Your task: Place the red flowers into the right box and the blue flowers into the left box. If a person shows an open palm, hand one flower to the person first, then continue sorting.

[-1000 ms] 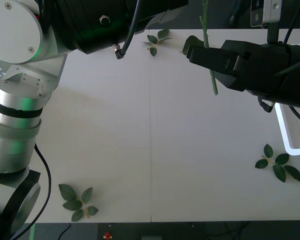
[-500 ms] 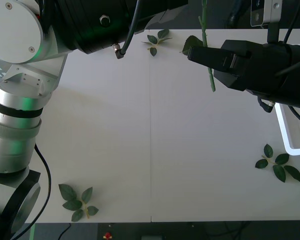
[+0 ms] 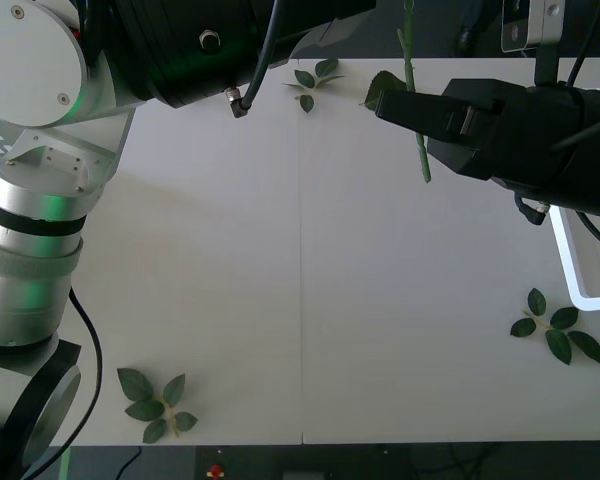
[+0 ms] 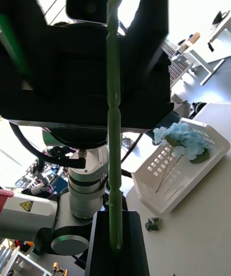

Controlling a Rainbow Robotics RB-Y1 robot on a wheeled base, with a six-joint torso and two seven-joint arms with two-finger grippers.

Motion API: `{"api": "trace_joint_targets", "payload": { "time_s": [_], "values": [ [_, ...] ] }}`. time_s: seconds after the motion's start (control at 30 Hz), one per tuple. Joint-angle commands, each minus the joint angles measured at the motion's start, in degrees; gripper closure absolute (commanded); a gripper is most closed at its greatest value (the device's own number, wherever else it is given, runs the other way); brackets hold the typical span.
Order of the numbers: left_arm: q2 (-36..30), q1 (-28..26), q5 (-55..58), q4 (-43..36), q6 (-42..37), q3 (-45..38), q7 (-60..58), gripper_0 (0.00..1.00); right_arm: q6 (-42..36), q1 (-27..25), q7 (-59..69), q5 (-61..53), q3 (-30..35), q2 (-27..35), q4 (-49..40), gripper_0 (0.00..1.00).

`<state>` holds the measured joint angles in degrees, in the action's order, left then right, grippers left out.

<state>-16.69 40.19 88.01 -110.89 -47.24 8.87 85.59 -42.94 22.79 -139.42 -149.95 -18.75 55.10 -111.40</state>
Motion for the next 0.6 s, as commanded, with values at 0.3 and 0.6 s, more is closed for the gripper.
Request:
{"api": "trace_joint_targets", "payload": {
  "time_s": [0.3,0.6],
  "values": [
    [1.22,2.78,0.76,-1.0,0.48,0.54,-1.39,0.0,0.84,2.26,1.61,-1.93,0.46,-0.87,-0.93,1.0],
    [1.22,2.78,0.76,-1.0,0.48,0.54,-1.39,0.0,2.16,-1.78,2.57,-1.84,5.12,5.63,-0.93,1.0]
  ]
}}
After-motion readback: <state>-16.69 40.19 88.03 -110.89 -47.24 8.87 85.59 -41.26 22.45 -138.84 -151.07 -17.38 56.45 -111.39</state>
